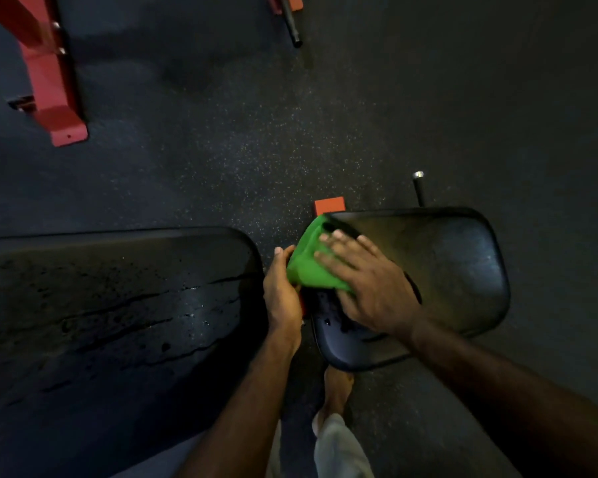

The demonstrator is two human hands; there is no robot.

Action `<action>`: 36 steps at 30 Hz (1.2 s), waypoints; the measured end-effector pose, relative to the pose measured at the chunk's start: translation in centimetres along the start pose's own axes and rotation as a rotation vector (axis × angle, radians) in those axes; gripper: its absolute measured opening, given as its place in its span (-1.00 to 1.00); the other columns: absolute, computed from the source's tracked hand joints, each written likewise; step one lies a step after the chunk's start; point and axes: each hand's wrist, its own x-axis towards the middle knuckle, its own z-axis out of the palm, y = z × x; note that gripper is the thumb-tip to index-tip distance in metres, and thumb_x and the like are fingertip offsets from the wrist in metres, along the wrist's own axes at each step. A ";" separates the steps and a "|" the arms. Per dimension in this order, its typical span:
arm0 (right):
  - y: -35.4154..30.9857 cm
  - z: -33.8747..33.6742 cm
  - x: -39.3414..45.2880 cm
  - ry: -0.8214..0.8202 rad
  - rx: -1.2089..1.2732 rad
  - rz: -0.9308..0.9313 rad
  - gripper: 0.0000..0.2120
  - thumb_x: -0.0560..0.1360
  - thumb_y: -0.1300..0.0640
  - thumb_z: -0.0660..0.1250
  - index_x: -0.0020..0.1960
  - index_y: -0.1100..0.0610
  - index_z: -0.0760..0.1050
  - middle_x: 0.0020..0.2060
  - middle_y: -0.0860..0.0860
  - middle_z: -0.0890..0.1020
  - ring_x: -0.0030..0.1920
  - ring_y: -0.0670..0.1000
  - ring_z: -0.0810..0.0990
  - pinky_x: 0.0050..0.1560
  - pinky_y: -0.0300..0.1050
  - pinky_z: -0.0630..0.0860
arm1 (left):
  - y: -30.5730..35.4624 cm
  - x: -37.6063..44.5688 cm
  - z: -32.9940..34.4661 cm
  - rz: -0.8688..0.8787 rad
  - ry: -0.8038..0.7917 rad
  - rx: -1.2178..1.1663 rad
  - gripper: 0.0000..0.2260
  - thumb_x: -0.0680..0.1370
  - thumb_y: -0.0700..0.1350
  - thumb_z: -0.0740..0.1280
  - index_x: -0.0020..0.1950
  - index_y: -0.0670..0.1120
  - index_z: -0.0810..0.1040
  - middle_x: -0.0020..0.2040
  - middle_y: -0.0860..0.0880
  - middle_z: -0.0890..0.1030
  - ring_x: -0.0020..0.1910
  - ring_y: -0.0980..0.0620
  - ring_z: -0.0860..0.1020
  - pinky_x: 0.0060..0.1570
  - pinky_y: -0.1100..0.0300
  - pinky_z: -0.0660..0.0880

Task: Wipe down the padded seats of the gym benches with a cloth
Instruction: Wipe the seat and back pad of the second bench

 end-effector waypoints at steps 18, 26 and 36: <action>-0.8 0.7 -5.3 -0.164 -0.010 -0.245 -0.45 0.48 -0.06 0.27 0.45 0.03 0.49 0.55 0.06 0.40 0.62 0.06 0.20 0.61 0.16 0.08 | -0.3 0.2 0.0 0.182 0.029 0.231 -0.46 0.42 0.32 0.33 0.25 0.01 0.65 0.19 0.01 0.69 0.24 -0.05 0.62 0.35 -0.11 0.49; -2.4 1.4 -8.0 -0.111 0.005 -0.200 -0.45 0.49 -0.05 0.36 0.46 0.02 0.47 0.56 0.07 0.38 0.63 0.08 0.16 0.64 0.09 -0.02 | -0.9 -0.5 0.8 0.407 -0.001 0.540 -0.60 0.69 -0.03 0.25 0.54 -0.01 0.43 0.47 0.00 0.48 0.43 0.08 0.45 0.39 0.23 0.35; -2.7 1.4 -8.4 0.016 0.155 0.102 -0.42 0.43 0.04 0.36 0.46 0.05 0.50 0.59 0.03 0.33 0.64 0.05 0.16 0.63 0.12 0.05 | 0.0 0.1 0.6 0.388 -0.011 0.528 -0.49 0.57 0.08 0.25 0.51 -0.02 0.46 0.40 -0.04 0.55 0.36 0.08 0.52 0.40 0.10 0.46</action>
